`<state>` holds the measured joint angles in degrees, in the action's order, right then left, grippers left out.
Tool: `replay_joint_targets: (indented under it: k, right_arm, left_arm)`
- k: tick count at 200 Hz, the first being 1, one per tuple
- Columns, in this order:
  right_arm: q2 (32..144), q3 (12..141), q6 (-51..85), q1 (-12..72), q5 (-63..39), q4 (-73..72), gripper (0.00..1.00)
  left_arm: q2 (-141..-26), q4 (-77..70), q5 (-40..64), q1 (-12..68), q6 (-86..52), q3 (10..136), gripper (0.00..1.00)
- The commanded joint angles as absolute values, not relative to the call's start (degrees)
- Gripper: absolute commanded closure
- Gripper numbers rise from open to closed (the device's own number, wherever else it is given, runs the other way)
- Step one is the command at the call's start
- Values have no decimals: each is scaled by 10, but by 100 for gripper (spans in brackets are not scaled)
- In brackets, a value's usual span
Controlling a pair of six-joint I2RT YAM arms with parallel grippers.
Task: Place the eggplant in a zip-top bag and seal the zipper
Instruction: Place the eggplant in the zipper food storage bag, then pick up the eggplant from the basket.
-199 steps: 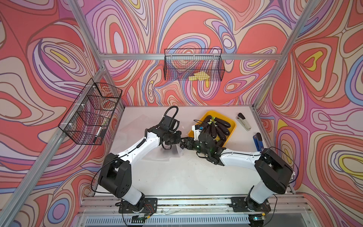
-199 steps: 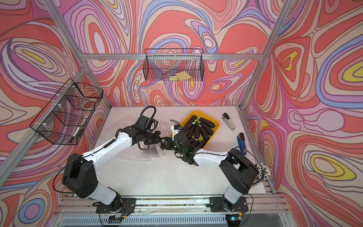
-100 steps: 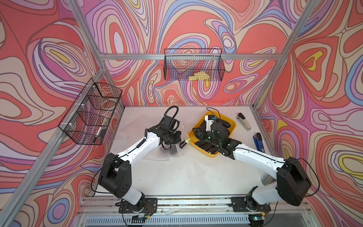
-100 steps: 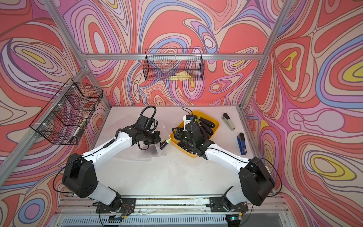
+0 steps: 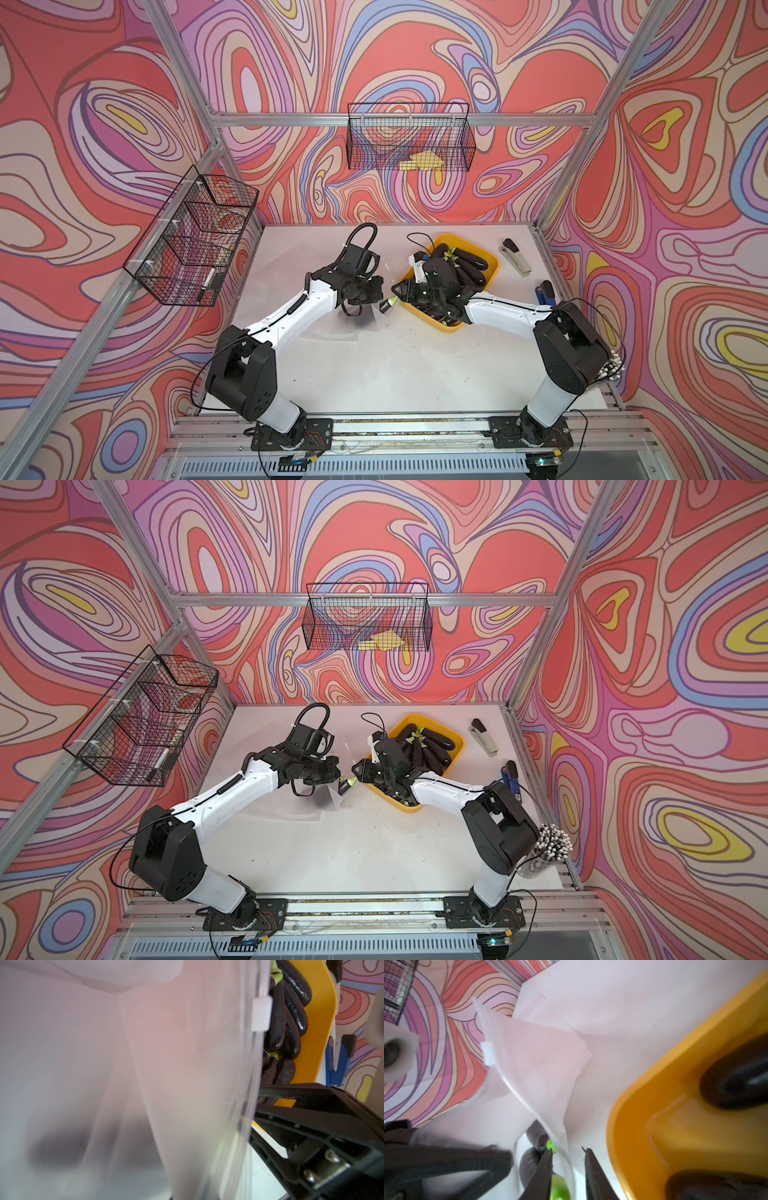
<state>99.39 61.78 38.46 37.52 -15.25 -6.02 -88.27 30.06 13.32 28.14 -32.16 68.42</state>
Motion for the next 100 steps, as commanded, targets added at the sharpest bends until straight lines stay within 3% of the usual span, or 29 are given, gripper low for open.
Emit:
replay_joint_targets:
  k: [1,43,87,100]
  right_arm:
    - [989,626,396,375,-167,-74,65]
    - [936,618,381,281,-110,-3,52]
    - [972,653,343,202,20,93,49]
    - [992,668,325,187,10,99,50]
  left_arm:
    - [-871,302,113,283,-316,681,100]
    - [-886,295,120,285,-316,670,100]
    - [-891,301,100,302,-311,689,100]
    - [-891,302,98,303,-311,688,100]
